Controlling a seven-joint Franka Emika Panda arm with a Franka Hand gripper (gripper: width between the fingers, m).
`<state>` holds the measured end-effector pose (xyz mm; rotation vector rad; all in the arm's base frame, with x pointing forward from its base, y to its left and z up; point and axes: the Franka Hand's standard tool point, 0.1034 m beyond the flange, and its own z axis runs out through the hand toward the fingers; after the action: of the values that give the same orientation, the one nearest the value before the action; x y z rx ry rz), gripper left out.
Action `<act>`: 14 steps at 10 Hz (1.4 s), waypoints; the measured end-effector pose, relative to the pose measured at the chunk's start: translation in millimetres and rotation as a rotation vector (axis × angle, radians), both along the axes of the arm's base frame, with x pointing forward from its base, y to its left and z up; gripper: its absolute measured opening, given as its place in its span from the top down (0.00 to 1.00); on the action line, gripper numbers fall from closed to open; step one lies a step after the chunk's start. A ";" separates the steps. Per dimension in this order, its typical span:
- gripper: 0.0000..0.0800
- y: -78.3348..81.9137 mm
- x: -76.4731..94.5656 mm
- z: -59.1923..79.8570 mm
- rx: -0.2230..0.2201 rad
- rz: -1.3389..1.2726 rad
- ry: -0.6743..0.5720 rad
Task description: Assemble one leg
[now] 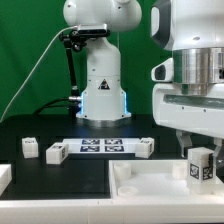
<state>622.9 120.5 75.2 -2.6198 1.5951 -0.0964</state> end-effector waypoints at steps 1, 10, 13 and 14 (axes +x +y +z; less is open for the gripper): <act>0.37 0.0 0.7 0.6 -0.005 0.060 -0.003; 0.19 -1.0 3.1 2.3 -0.101 1.016 -0.034; 0.19 -7.6 4.1 2.0 -0.142 1.321 -0.034; 0.19 -7.6 3.9 2.2 -0.155 1.361 -0.029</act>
Offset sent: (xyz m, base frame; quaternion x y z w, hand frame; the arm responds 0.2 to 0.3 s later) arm -0.0014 0.0075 0.0037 0.0093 -0.0106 -0.2913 0.9565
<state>626.8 112.8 77.4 -3.1203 -0.4312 -0.1579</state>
